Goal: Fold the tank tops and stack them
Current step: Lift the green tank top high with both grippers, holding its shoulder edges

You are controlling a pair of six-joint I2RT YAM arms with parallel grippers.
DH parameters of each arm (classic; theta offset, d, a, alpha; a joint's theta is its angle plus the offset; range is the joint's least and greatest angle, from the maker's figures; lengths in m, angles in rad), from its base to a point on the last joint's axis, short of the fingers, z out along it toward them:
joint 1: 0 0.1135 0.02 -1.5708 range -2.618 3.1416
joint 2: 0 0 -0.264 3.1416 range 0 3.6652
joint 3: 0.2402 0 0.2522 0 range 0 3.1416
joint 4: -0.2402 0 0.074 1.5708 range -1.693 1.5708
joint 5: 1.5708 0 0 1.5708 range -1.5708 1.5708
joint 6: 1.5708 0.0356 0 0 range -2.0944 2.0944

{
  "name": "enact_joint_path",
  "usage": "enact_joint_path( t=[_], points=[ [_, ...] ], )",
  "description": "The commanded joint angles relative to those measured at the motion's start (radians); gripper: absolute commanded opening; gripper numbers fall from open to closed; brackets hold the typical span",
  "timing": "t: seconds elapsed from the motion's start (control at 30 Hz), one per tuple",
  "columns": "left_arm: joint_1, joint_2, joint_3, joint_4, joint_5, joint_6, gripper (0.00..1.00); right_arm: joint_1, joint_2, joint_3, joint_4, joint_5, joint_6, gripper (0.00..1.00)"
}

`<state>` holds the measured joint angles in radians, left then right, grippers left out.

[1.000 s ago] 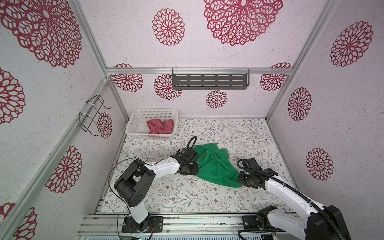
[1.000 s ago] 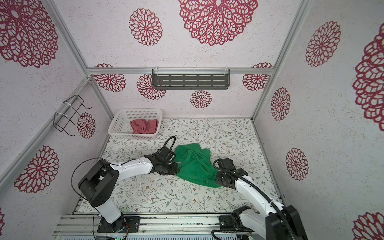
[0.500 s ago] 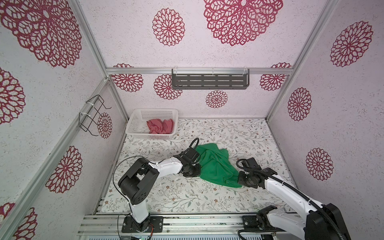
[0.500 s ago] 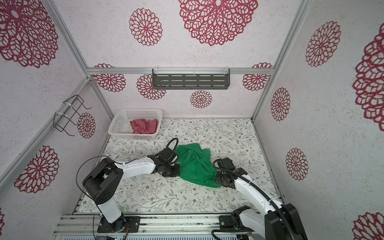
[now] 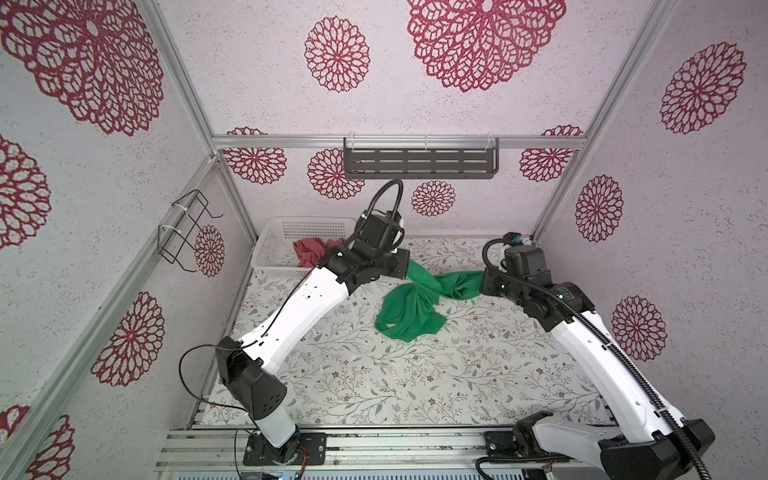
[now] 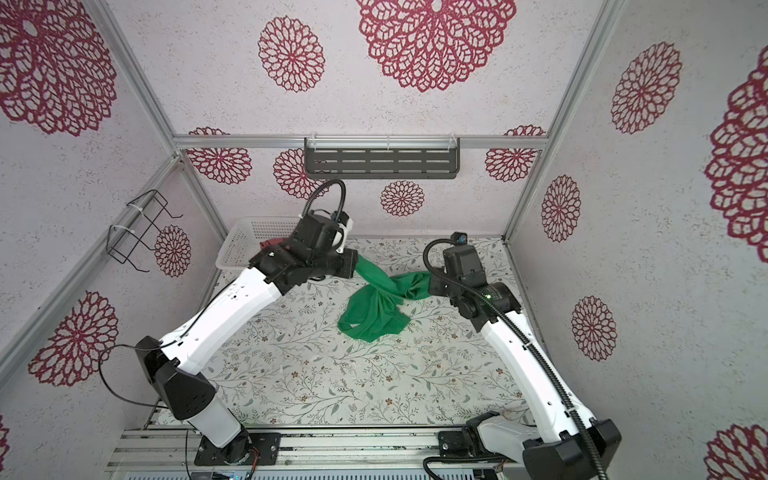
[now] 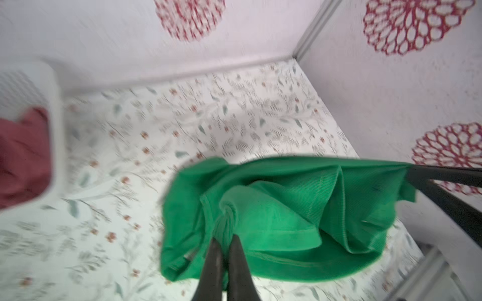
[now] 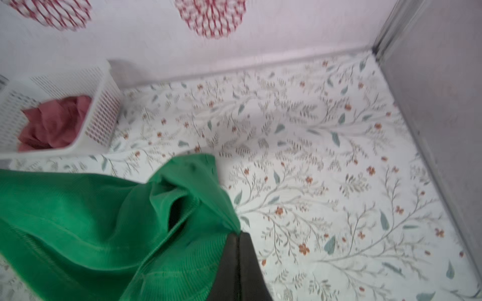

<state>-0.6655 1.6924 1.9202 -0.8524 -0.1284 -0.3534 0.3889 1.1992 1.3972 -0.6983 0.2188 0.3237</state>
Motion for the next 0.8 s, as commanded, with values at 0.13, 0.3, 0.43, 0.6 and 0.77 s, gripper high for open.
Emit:
enact_joint_path(
  t=[0.13, 0.3, 0.43, 0.6, 0.77],
  points=[
    [0.047, -0.025, 0.370, -0.254, -0.308, 0.264, 0.00, -0.012, 0.068, 0.391, -0.104, 0.131, -0.230, 0.00],
    [0.046, -0.054, 0.538, -0.314, -0.402, 0.319, 0.00, -0.012, 0.054, 0.535, -0.062, 0.075, -0.268, 0.00],
    [0.049, -0.145, 0.494, -0.263, -0.442, 0.330, 0.00, -0.013, 0.021, 0.554, -0.009, 0.008, -0.244, 0.00],
    [0.106, -0.175, 0.385, -0.225, -0.349, 0.303, 0.00, -0.012, 0.063, 0.536, 0.008, -0.067, -0.221, 0.00],
    [0.180, -0.111, 0.324, -0.206, -0.227, 0.280, 0.00, -0.014, 0.134, 0.506, 0.035, -0.067, -0.233, 0.00]
  ],
)
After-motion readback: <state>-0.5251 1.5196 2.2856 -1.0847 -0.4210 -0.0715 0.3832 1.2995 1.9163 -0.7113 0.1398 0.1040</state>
